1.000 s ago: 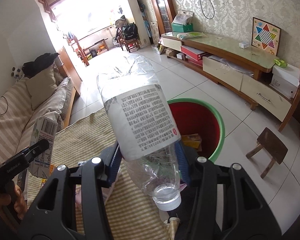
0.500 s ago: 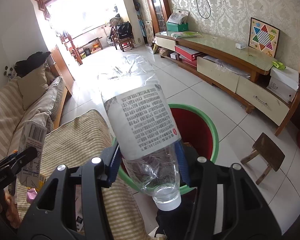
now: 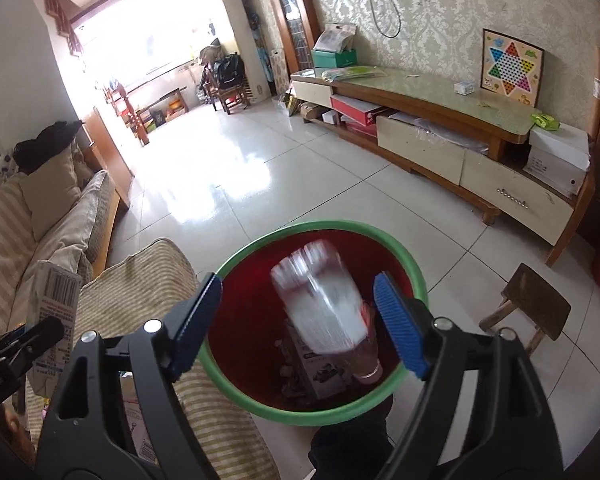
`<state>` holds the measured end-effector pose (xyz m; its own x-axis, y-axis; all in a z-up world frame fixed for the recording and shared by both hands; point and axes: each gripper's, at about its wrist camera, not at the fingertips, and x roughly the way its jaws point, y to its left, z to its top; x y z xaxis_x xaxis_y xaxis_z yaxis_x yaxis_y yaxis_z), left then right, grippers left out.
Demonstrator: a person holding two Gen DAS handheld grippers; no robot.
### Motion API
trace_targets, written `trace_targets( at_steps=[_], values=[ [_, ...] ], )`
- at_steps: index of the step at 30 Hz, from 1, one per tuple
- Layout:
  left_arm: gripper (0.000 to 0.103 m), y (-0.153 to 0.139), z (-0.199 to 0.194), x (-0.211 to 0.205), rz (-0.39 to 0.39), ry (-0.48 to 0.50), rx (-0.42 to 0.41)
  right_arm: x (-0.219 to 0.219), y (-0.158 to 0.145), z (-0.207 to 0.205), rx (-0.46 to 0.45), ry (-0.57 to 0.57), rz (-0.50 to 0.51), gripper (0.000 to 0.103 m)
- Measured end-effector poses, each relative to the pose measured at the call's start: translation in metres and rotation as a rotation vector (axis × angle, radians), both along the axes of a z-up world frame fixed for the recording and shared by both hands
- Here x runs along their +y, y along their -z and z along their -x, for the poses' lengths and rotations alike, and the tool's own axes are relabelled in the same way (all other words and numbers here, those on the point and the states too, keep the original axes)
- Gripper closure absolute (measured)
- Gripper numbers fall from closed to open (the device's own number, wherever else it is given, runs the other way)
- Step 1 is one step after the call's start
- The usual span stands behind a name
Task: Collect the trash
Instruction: 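Open both grippers to drop the bottle and milk carton into the bucket, then move both grippers back to the table and grasp the orange juice box with the left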
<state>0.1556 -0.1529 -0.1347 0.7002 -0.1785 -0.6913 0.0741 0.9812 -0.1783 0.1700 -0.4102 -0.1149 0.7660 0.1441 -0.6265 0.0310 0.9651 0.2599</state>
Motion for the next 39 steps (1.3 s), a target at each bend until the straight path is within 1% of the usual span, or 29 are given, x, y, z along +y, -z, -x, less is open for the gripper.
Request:
trace_targets(
  at_steps=[5,10,14,15,16,17,20,21,24,28,30,33,37,39],
  values=[
    [0.052,0.004,-0.013,-0.022,0.010,0.053,-0.001,-0.015,0.002,0.021,0.007,0.052,-0.009,0.024],
    [0.052,0.006,-0.039,-0.060,0.004,0.146,0.004,-0.035,0.008,0.045,0.026,0.119,-0.060,0.022],
    [0.051,0.007,-0.059,-0.092,0.019,0.223,-0.004,-0.047,0.009,0.055,0.035,0.148,-0.059,0.022],
    [0.039,0.009,-0.063,-0.098,0.016,0.234,0.001,-0.049,0.009,0.055,0.038,0.148,-0.055,0.022],
    [0.023,0.010,-0.066,-0.102,0.009,0.238,0.004,-0.050,0.010,0.055,0.043,0.147,-0.050,0.022],
    [0.020,0.010,-0.068,-0.105,0.004,0.230,-0.003,-0.051,0.010,0.055,0.048,0.146,-0.046,0.022],
    [0.020,0.005,-0.062,-0.101,0.036,0.212,-0.014,-0.051,0.008,0.059,0.044,0.138,-0.036,0.022],
    [0.020,0.003,-0.057,-0.098,0.037,0.203,-0.018,-0.049,0.008,0.059,0.043,0.132,-0.031,0.022],
    [0.020,-0.008,-0.038,-0.081,0.007,0.165,-0.042,-0.036,0.004,0.059,0.040,0.087,-0.026,0.022],
    [0.020,-0.028,-0.007,-0.041,-0.007,0.079,-0.047,-0.008,-0.002,0.054,0.029,-0.012,0.016,0.022],
    [0.020,-0.037,0.014,-0.016,-0.043,0.017,-0.033,0.010,-0.004,0.050,0.027,-0.055,0.031,0.022],
    [0.020,-0.052,0.050,0.025,-0.085,-0.093,-0.026,0.040,-0.004,0.046,0.047,-0.113,0.018,0.021],
    [0.020,-0.062,0.093,0.081,-0.081,-0.240,-0.007,0.090,0.001,0.044,0.090,-0.204,0.024,0.020],
    [0.020,-0.064,0.114,0.108,-0.103,-0.298,-0.006,0.115,0.004,0.044,0.116,-0.257,0.018,0.020]
  ],
)
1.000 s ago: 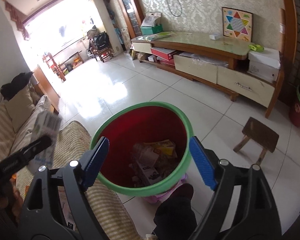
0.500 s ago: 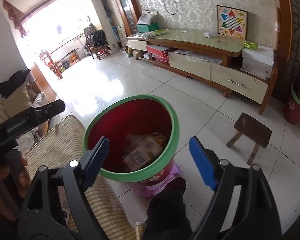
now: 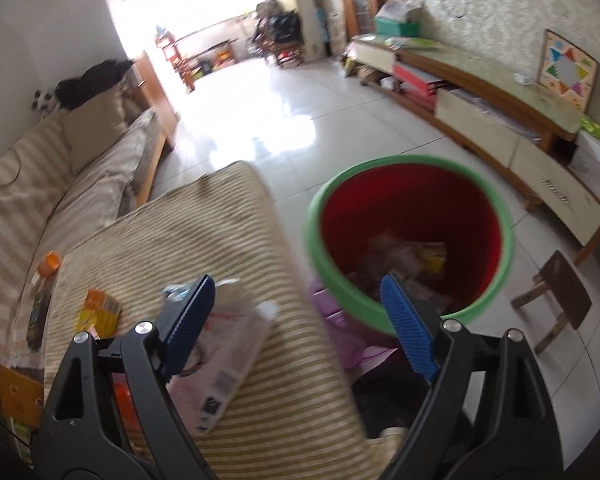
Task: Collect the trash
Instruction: 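Move both grippers back to the table and grasp the orange juice box with the left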
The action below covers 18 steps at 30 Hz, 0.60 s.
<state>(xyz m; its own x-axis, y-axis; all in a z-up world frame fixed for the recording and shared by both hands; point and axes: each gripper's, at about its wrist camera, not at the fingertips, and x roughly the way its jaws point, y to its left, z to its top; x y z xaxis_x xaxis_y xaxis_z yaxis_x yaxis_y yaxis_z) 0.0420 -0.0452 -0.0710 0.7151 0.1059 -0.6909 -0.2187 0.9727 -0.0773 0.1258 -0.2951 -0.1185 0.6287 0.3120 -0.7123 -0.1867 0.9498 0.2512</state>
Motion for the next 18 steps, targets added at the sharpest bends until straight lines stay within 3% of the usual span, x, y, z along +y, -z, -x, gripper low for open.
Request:
trace_targets(
  at_steps=[6,10,18],
  values=[
    [0.020,0.011,0.039,0.061,0.014,-0.137,0.024,0.045,0.004,0.012,0.015,-0.084,0.006,0.017],
    [0.020,0.019,0.053,0.079,0.017,-0.183,0.029,0.059,0.014,0.014,0.054,-0.093,0.030,0.017],
    [0.020,0.028,0.060,0.103,0.042,-0.236,0.033,0.070,0.014,0.012,0.046,-0.099,0.071,0.017]
  ],
)
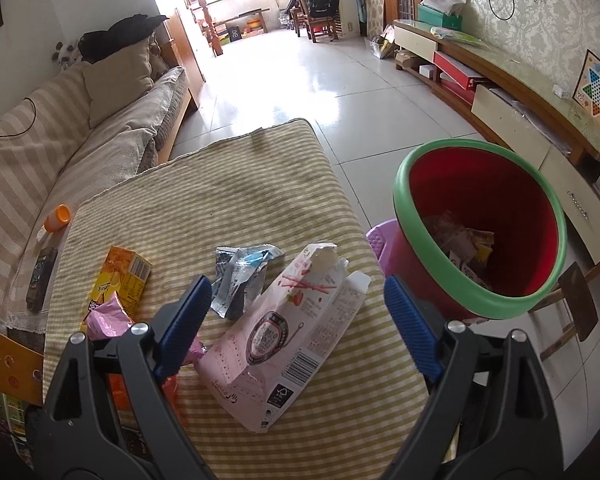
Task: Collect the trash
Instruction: 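Move both grippers back to the table and grasp the orange juice box with the left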
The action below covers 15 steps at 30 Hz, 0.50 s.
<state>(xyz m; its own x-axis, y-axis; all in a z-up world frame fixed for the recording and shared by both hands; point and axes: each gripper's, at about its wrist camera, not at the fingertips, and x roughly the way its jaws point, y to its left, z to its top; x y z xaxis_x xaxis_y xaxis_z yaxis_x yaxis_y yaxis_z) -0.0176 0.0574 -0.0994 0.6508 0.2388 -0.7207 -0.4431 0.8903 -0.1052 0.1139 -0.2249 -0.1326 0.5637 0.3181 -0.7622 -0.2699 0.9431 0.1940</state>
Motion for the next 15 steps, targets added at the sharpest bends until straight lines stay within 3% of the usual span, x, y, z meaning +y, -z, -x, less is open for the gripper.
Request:
trace_targets(
  at_steps=[15],
  values=[
    [0.021,0.031,0.002,0.035,0.043,0.023,0.003,-0.020,-0.019,0.018,-0.007,0.064,-0.071,0.015]
  ],
)
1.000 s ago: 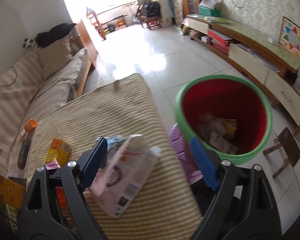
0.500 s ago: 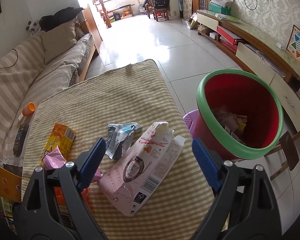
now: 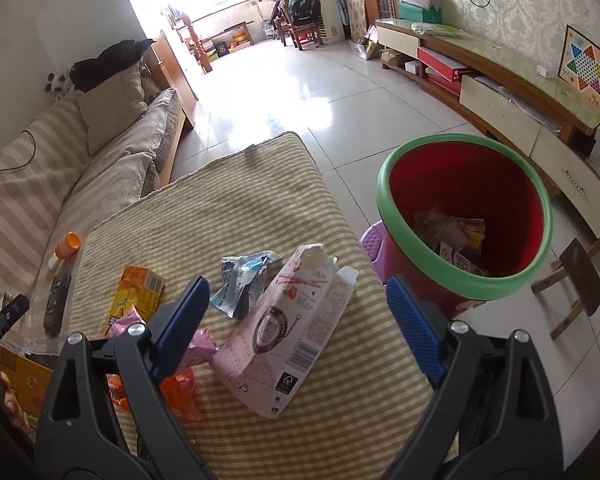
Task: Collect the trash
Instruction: 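Move both grippers back to the table and grasp the orange juice box with the left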
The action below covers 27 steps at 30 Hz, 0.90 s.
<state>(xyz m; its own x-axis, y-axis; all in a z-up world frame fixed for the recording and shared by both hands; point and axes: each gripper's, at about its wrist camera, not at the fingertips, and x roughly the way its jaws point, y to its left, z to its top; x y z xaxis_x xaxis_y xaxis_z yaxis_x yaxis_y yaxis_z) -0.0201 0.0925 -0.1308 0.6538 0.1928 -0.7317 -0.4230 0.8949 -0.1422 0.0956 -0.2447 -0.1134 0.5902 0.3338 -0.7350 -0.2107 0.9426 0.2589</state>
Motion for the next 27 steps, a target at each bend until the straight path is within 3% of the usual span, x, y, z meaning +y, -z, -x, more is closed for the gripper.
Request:
trace_targets(
  at_steps=[6,10,17,18,20,24,27],
  values=[
    [0.021,0.027,-0.040,-0.003,0.088,0.060,0.022,0.000,0.001,0.023,0.003,-0.020,0.032,0.014],
    [0.022,0.052,-0.078,-0.020,0.117,0.135,0.090,-0.006,0.002,0.033,0.010,-0.019,0.054,0.014],
    [0.026,0.096,-0.120,-0.031,0.090,0.150,0.246,-0.009,0.002,0.039,0.017,-0.029,0.057,0.014],
    [0.028,0.102,-0.122,-0.032,0.081,0.156,0.269,-0.008,0.004,0.038,0.022,-0.037,0.053,0.014],
    [0.047,0.109,-0.120,-0.031,0.088,0.156,0.287,-0.001,0.007,0.037,0.033,-0.064,0.046,0.014],
    [0.048,0.106,-0.103,-0.020,0.130,0.121,0.254,0.029,0.009,0.036,0.029,-0.203,0.052,0.014],
    [0.048,0.093,-0.081,-0.010,0.116,0.091,0.219,0.067,0.013,0.034,0.019,-0.396,0.116,0.014]
  ],
)
